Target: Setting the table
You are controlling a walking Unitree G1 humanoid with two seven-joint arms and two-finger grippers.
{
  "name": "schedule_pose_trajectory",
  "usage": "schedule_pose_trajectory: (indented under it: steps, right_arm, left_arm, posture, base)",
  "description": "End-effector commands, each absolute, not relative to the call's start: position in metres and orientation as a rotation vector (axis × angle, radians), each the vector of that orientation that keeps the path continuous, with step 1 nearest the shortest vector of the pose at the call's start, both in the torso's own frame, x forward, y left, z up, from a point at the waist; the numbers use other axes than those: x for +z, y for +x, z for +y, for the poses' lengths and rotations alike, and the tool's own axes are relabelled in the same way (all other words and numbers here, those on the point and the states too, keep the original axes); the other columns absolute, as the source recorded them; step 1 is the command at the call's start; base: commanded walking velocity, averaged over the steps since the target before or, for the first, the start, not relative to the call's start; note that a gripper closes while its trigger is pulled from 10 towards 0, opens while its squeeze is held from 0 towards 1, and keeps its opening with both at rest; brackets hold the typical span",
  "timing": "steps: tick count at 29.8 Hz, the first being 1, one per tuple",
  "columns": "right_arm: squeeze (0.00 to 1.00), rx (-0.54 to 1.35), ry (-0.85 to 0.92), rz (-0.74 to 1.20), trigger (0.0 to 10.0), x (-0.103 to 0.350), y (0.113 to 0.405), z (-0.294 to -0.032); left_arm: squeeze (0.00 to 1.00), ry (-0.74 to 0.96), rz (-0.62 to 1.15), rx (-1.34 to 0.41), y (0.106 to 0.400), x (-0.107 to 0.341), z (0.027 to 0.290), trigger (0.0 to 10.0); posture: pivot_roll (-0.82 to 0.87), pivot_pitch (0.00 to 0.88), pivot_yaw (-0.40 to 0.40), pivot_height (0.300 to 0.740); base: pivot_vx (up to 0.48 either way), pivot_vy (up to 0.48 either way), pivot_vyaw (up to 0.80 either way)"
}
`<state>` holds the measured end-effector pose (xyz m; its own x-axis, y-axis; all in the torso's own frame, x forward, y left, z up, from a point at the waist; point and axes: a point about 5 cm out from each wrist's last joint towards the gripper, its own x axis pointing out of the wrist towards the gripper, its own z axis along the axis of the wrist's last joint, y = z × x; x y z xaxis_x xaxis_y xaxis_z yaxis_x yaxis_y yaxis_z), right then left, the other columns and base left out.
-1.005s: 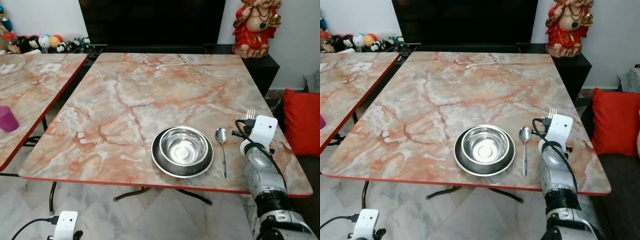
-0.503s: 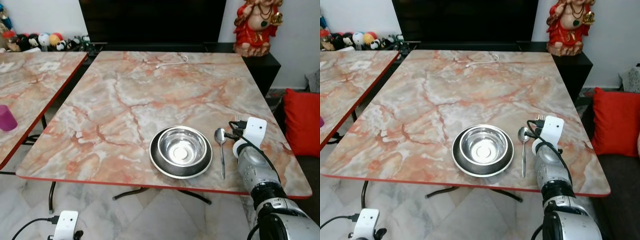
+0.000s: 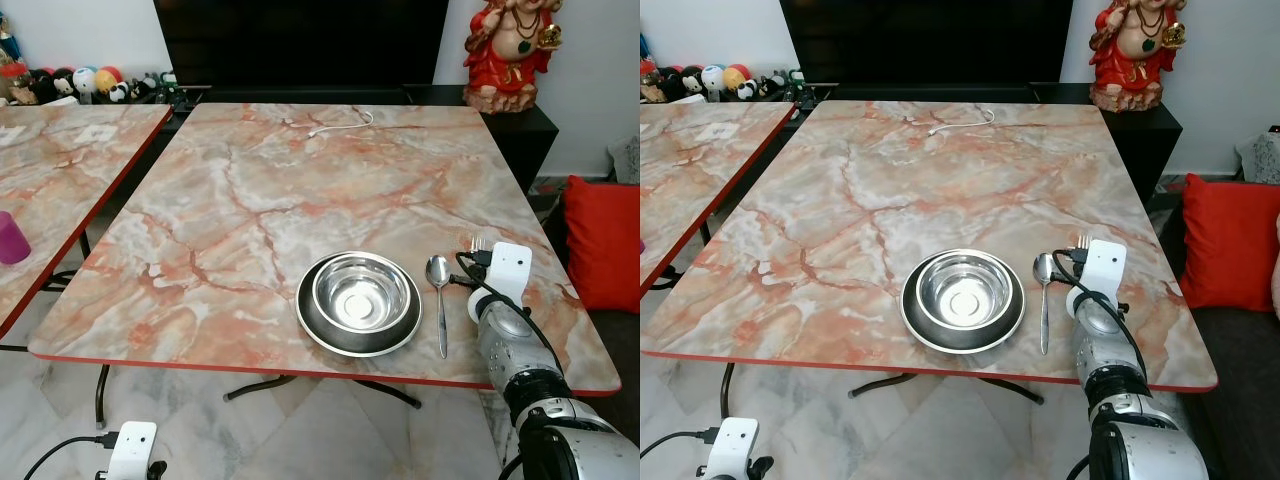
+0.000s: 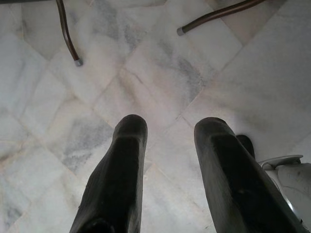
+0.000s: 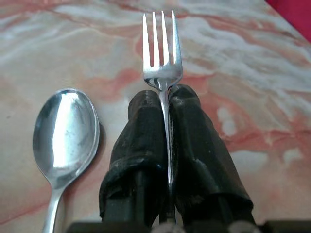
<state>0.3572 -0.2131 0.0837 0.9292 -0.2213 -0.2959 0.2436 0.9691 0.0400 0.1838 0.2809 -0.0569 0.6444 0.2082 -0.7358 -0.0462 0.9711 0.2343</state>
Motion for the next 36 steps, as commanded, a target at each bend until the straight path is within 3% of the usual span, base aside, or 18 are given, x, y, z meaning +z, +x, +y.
schedule_pose_trajectory:
  steps: [1, 36]
  right_arm:
    - [0.0, -0.224, 0.059, 0.289, 10.0, 0.083, 0.358, -0.211]
    - [0.0, -0.224, 0.039, 0.361, 10.0, 0.055, 0.341, -0.208]
  left_arm:
    - [0.0, 0.206, 0.878, 0.148, 0.18, -0.058, 0.283, 10.0]
    - [0.0, 0.211, 0.878, 0.152, 0.179, -0.058, 0.284, 10.0]
  posture:
    - [0.09, 0.017, 0.021, 0.74]
    - [0.1, 0.02, 0.024, 0.74]
  base:
    - [0.0, 0.0, 0.0]
    - [0.0, 0.0, 0.0]
